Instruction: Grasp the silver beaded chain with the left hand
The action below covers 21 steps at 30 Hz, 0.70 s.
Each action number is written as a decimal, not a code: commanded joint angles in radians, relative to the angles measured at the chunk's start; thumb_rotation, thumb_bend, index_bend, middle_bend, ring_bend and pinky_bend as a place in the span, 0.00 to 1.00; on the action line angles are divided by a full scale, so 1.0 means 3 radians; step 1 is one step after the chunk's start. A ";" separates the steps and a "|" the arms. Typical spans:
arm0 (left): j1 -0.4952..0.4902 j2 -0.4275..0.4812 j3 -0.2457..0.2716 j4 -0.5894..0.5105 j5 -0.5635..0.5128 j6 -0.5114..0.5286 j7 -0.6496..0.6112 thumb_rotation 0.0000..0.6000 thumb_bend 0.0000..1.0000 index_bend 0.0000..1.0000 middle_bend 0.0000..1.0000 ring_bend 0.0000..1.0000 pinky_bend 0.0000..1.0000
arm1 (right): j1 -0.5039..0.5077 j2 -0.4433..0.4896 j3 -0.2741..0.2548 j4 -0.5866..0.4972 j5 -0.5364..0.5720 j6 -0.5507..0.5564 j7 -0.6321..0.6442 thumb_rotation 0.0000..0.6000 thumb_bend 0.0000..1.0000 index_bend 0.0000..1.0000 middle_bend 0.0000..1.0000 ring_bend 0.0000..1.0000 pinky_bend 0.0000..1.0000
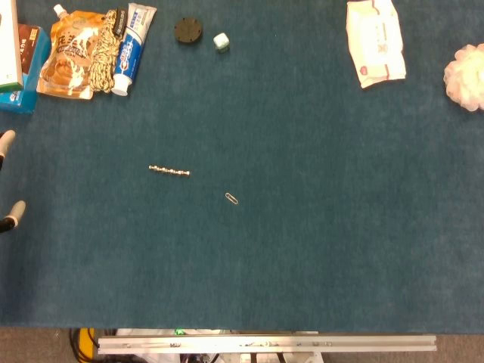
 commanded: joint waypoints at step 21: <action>-0.0390 0.0079 -0.0058 0.0131 0.0334 -0.0302 -0.0167 1.00 0.24 0.12 0.56 0.58 0.71 | 0.0174 0.0219 0.0150 -0.0222 -0.0156 0.0033 -0.0051 1.00 0.13 0.32 0.44 0.41 0.47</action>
